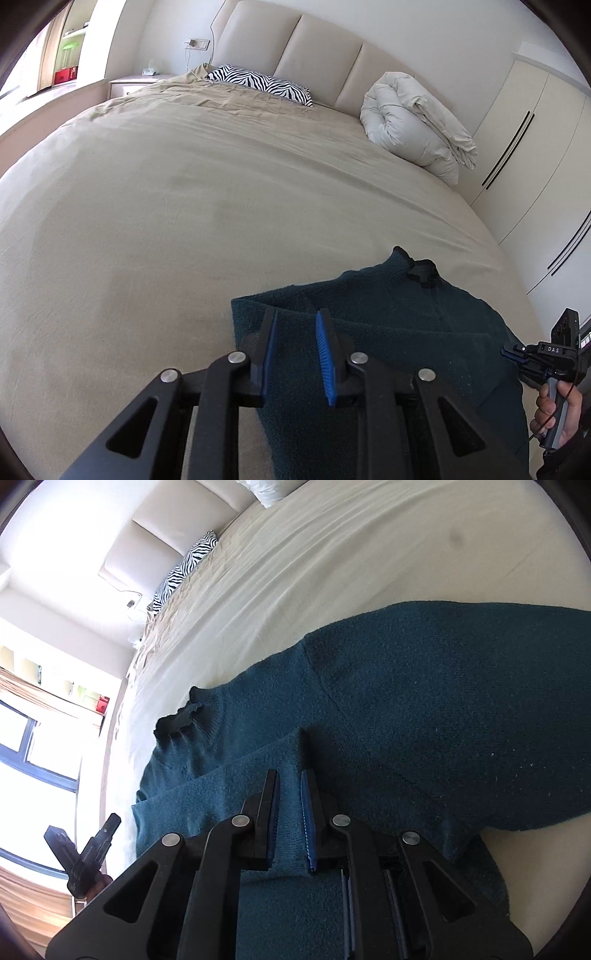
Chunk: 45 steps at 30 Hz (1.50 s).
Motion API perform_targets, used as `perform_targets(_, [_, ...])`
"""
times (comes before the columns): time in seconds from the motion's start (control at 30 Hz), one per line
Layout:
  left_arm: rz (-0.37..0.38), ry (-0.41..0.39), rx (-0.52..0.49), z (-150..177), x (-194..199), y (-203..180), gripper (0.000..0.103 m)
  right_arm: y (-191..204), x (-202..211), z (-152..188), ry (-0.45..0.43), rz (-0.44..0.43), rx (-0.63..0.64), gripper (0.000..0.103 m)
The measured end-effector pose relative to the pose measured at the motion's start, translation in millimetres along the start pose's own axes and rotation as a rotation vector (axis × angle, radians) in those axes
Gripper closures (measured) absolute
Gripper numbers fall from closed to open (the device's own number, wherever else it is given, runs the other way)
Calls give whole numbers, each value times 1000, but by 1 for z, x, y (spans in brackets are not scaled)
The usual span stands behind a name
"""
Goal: Fold small clothes
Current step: 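Lay the sleeve on the body and open the left gripper, then grasp the other sleeve with the right gripper and lift it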
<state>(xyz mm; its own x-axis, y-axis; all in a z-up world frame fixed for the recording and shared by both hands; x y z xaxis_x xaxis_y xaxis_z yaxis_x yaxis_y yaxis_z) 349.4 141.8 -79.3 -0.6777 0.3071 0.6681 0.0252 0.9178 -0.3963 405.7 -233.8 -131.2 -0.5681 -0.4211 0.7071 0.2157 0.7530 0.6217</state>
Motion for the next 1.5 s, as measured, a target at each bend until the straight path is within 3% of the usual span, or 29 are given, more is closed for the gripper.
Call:
perform_targets(0.07, [-8, 95, 44, 7, -30, 13, 80, 6, 3, 4, 10, -69, 7, 91])
perform_targets(0.1, [-18, 109, 44, 14, -42, 16, 88, 9, 2, 7, 20, -89, 16, 91])
perform_targets(0.13, [-1, 71, 49, 18, -41, 20, 91, 11, -1, 10, 39, -93, 27, 91])
perform_targets(0.23, [-2, 58, 78, 16, -24, 19, 94, 10, -9, 23, 80, -54, 46, 90])
perform_targets(0.37, [40, -4, 19, 24, 5, -4, 93, 13, -6, 34, 72, -229, 21, 89])
perform_targets(0.4, [30, 20, 6, 29, 2, -7, 93, 14, -8, 35, 78, -252, 14, 87])
perform_targets(0.43, [8, 64, -15, 37, -7, -9, 93, 12, -13, 36, 88, -255, -4, 75])
perform_targets(0.47, [-11, 112, -34, 45, -19, -9, 91, 5, -22, 36, 108, -228, -35, 54])
perform_targets(0.53, [-9, 70, -52, 52, -19, -9, 91, -9, -30, 38, 112, -257, -87, 58])
perform_targets(0.6, [-15, 75, -16, 48, -13, -9, 90, -11, -19, 40, 89, -261, -99, 55])
perform_targets(0.7, [-8, 42, -14, 49, 9, -19, 73, -18, 17, 45, 12, -246, -73, 52])
perform_targets(0.83, [21, -23, -1, 60, 46, -35, 36, -69, 84, 48, -119, -218, -153, 52])
perform_targets(0.93, [64, -26, -10, 74, 61, -54, 33, -132, 138, 51, -244, -143, -283, 52])
perform_targets(1.03, [102, 24, -14, 87, 58, -72, 33, -207, 192, 59, -371, -67, -466, 51])
perform_targets(1.13, [134, 66, 1, 97, 49, -88, 33, -268, 233, 71, -473, -61, -629, 52])
perform_targets(1.5, [194, 133, 36, 99, 22, -127, 33, -352, 263, 36, -582, -92, -786, 54])
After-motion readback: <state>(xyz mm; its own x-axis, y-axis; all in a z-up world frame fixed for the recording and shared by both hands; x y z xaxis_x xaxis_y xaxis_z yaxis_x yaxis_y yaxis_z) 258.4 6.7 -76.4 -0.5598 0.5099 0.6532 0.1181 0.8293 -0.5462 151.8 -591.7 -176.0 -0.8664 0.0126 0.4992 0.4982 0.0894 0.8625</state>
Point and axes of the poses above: each gripper's, at about its wrist camera, not at the fingertips, and x roughly against the way its jaws point, y to its left, z to its underside, the point moved 1 cm from there along -x, roughly the way its jaws point, and after that the axes turned 2 degrees about -y, right-handed, at the moved point
